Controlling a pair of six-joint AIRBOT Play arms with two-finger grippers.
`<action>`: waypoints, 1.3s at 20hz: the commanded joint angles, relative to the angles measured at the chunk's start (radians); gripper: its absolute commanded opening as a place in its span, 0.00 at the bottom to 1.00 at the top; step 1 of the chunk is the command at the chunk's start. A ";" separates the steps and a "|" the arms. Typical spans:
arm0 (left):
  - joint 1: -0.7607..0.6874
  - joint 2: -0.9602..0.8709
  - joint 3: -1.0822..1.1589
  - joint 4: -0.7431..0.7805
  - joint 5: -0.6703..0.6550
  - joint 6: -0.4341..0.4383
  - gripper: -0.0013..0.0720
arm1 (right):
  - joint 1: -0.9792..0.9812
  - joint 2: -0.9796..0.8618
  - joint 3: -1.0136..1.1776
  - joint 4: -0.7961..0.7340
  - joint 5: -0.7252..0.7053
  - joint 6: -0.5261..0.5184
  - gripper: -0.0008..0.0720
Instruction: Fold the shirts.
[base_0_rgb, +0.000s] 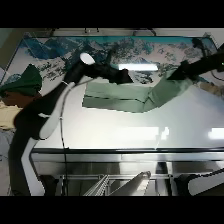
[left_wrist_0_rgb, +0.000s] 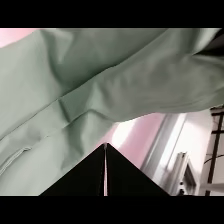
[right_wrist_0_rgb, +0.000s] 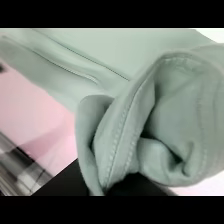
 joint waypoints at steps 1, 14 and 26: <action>0.168 0.187 -0.053 -0.066 -0.135 0.032 0.04 | 0.227 -0.001 0.002 -0.001 -0.239 0.070 0.05; 0.531 0.513 -0.671 -0.088 -0.182 0.259 0.04 | 0.666 -0.246 0.239 0.210 -0.443 -0.115 0.52; 0.700 0.513 -0.871 -0.458 -0.355 0.437 0.04 | 0.220 -0.131 -0.036 -0.130 -0.218 0.231 0.81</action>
